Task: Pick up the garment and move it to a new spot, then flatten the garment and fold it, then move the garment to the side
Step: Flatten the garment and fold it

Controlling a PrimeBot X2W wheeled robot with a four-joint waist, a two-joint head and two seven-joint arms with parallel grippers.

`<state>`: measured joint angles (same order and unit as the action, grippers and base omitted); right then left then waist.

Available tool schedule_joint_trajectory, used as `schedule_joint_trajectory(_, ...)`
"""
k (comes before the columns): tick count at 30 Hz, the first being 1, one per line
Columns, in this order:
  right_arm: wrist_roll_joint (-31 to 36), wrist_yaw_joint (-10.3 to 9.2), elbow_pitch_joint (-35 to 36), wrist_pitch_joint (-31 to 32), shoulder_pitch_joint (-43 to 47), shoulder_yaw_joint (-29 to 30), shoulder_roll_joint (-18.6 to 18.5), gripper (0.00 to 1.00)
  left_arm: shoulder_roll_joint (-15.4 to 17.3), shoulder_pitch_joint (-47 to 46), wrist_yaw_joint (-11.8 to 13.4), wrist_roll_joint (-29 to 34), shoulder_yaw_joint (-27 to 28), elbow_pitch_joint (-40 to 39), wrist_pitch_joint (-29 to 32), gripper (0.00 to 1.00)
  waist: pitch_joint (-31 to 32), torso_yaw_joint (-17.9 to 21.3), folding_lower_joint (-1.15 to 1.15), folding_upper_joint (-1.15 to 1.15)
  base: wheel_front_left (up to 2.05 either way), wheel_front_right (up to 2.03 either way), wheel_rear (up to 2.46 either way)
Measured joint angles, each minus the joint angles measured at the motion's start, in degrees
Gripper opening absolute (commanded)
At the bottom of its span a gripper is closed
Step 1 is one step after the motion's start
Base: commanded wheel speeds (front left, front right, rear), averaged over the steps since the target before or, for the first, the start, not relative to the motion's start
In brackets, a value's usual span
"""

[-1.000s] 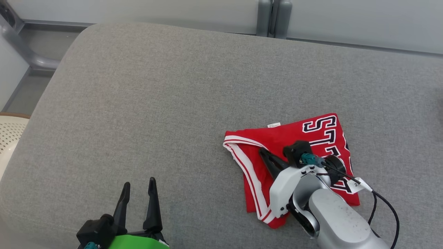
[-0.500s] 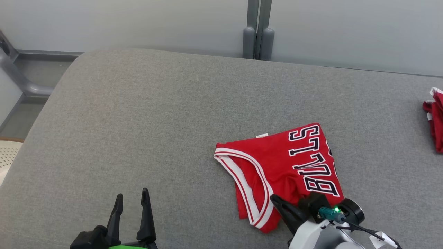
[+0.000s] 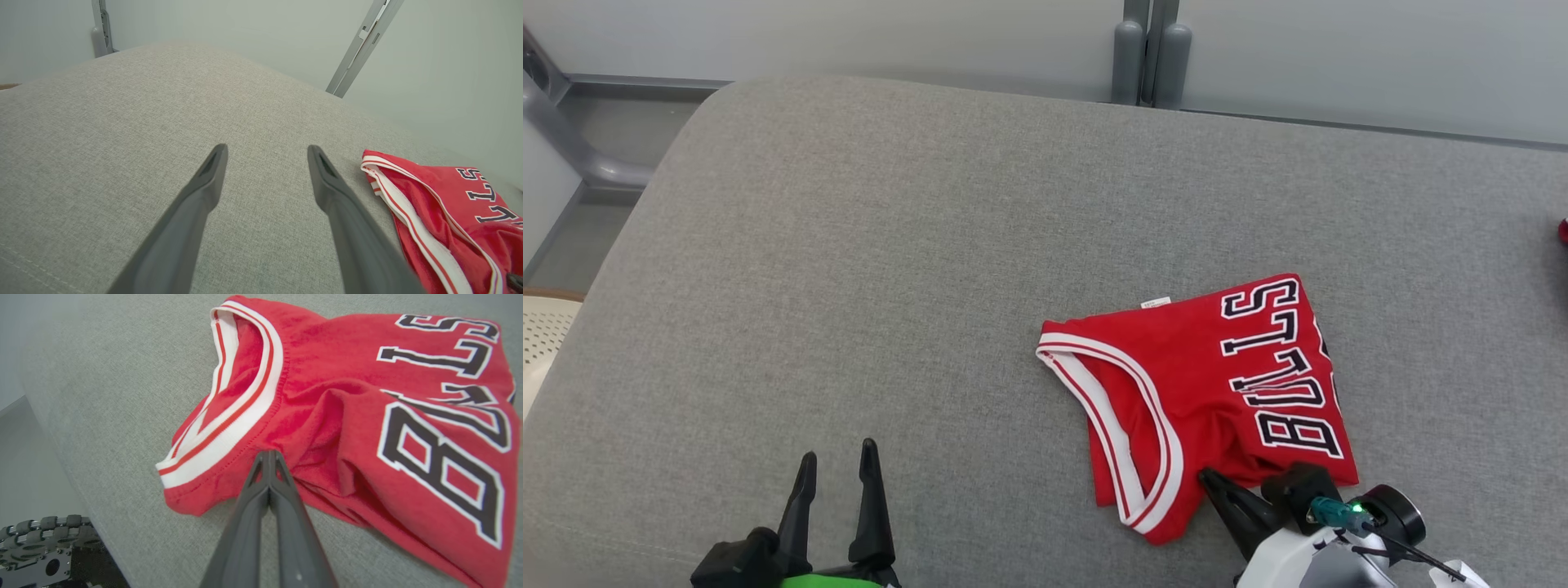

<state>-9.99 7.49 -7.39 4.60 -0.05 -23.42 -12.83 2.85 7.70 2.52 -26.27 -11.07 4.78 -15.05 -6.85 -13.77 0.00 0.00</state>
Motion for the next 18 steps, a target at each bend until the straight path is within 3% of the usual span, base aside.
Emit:
schedule_joint_trajectory(10,-0.22,-0.02,-6.15,8.49,-5.91,-5.59,1.66,0.0,0.0,-3.08,-0.21,-1.33,-1.34,0.49,0.0,1.0,-2.97,-1.38,0.0,0.0,0.0,0.0,0.0)
schedule_joint_trajectory(18,-2.16,-0.01,-9.6,7.91,-10.74,-7.48,5.82,0.0,0.0,-2.99,-0.16,-1.38,-1.07,1.26,0.01,1.0,-3.3,-3.75,0.0,0.0,0.0,0.0,0.0)
